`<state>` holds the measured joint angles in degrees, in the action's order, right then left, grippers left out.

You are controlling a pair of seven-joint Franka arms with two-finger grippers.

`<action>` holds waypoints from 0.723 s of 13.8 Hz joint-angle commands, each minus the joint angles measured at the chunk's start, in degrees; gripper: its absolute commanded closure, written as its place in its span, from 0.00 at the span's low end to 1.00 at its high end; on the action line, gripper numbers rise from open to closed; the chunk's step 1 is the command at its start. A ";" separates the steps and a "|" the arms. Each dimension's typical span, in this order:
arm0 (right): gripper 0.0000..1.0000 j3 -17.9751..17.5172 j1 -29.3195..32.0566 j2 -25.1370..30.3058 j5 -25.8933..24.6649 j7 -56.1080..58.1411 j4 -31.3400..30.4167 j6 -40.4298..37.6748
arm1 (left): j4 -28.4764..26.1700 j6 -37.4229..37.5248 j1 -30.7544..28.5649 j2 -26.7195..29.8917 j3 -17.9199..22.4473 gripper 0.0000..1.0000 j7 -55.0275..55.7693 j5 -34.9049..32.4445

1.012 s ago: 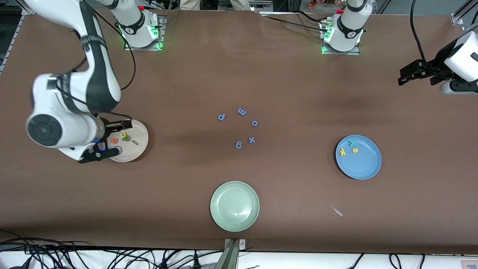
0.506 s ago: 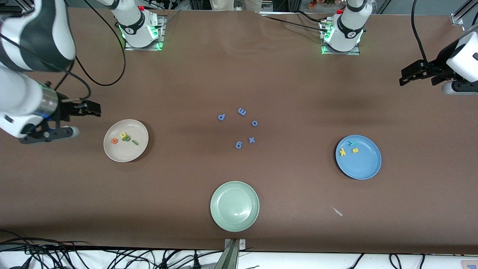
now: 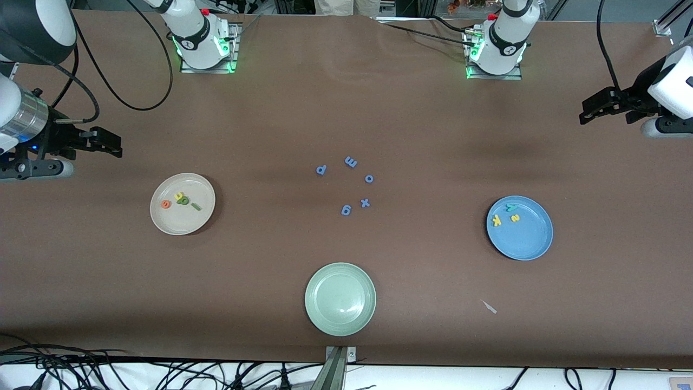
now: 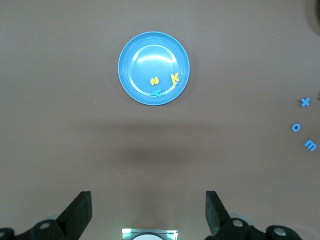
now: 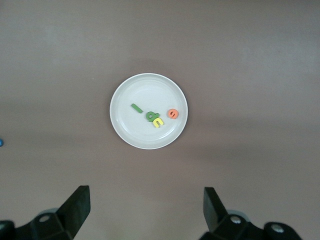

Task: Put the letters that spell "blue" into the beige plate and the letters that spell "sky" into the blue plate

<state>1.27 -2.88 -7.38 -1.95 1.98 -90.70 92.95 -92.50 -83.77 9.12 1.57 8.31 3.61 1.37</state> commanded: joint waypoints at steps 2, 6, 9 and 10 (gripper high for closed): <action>0.00 -2.32 4.11 2.37 -0.42 -0.84 -2.56 2.32 | 1.97 1.59 -0.94 -1.31 -0.13 0.00 -0.80 0.74; 0.00 -2.85 5.08 1.24 -0.25 -0.49 -2.12 2.24 | 1.97 1.51 -1.03 -1.31 -0.13 0.00 -0.80 0.74; 0.00 -2.94 4.82 0.62 -0.33 -0.49 -1.59 2.32 | 1.97 1.51 -1.03 -1.31 -0.13 0.00 -0.80 0.74; 0.00 -2.94 4.82 0.62 -0.33 -0.49 -1.59 2.32 | 1.97 1.59 -1.03 -1.31 -0.13 0.00 -0.80 0.74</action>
<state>-0.81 1.18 -7.31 -1.95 1.98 -91.46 94.41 -92.50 -83.66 8.72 1.12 8.31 3.61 1.37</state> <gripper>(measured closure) 0.000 0.000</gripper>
